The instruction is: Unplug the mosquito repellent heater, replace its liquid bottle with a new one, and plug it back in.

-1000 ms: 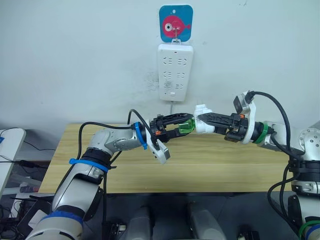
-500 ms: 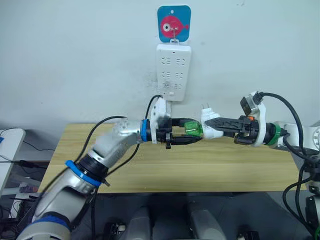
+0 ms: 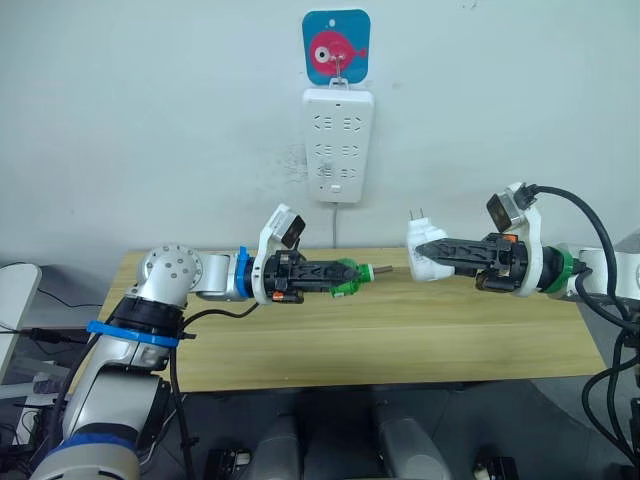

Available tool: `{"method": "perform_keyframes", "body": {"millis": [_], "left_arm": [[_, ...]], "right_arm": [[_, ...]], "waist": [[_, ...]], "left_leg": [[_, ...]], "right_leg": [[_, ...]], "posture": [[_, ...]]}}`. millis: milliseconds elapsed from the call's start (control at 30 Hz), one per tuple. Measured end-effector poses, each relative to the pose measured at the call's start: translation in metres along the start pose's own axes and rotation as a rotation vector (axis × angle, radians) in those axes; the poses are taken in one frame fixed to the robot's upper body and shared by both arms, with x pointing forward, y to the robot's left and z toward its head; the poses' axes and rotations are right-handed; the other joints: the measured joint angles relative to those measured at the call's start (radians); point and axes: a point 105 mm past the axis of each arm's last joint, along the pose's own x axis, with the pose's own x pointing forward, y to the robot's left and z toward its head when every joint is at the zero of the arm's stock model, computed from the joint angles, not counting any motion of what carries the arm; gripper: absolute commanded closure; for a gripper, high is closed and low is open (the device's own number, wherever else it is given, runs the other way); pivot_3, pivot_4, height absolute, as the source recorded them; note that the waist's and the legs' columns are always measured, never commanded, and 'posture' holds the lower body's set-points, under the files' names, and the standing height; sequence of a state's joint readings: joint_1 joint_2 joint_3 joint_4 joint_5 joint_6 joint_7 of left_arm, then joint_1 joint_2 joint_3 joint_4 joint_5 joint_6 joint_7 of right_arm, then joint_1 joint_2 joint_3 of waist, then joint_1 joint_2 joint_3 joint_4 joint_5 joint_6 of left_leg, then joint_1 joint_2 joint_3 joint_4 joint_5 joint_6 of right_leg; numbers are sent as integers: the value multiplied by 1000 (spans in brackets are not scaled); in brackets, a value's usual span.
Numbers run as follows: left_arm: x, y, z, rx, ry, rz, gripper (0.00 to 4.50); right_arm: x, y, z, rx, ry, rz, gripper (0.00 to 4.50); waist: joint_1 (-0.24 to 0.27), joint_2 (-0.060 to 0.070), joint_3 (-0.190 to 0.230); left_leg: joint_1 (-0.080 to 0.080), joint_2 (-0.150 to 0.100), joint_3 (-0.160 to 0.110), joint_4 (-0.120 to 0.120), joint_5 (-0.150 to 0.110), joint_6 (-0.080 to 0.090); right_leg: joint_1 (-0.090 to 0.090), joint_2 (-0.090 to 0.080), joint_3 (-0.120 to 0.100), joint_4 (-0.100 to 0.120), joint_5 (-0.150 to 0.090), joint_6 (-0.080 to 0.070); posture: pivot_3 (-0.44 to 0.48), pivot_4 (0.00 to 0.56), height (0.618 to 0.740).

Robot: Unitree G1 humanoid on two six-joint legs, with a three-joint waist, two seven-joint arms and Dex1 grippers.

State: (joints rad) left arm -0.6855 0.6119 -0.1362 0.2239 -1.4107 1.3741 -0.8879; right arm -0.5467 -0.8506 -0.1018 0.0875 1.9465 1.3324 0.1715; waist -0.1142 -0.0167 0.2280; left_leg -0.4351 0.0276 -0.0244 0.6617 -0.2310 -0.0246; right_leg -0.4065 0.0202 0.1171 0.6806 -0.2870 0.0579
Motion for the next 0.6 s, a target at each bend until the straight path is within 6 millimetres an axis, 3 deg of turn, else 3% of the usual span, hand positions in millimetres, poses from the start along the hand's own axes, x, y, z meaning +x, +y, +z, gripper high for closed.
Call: {"method": "perform_keyframes", "body": {"millis": [133,267,333,433,600], "left_arm": [[0,-3,-4,-4,2,-12,2233],[-7,-2,-5,17,-26,18,2233],[-10,1,-8,18,-34,40,2233],[-11,4,-21,23,-24,57,2233],[-8,3,-21,38,-32,63,2233]], "right_arm": [[-4,-11,-4,38,-12,-43,1512],[-20,-42,-1,46,-58,-262,1512],[-32,-76,-2,-15,-43,-507,1512],[-78,-141,-19,-112,54,-955,1512],[-103,-176,-32,-266,181,-1103,1512]], "waist": [[2,0,0],[3,0,0],[3,0,0],[7,0,0],[14,0,0]], "left_leg": [[0,-1,1,0,0,0],[0,-1,1,0,0,0],[0,-1,1,0,0,0],[1,-2,2,0,0,0],[1,-2,3,0,0,0]], "right_leg": [[0,-1,0,0,0,0],[0,-2,1,0,0,0],[-1,-2,2,0,0,0],[-2,-3,3,0,0,0],[-2,-3,4,0,0,0]], "posture": [[-121,204,740],[-114,203,740],[-102,203,740],[-91,204,740],[-67,208,740]]}}
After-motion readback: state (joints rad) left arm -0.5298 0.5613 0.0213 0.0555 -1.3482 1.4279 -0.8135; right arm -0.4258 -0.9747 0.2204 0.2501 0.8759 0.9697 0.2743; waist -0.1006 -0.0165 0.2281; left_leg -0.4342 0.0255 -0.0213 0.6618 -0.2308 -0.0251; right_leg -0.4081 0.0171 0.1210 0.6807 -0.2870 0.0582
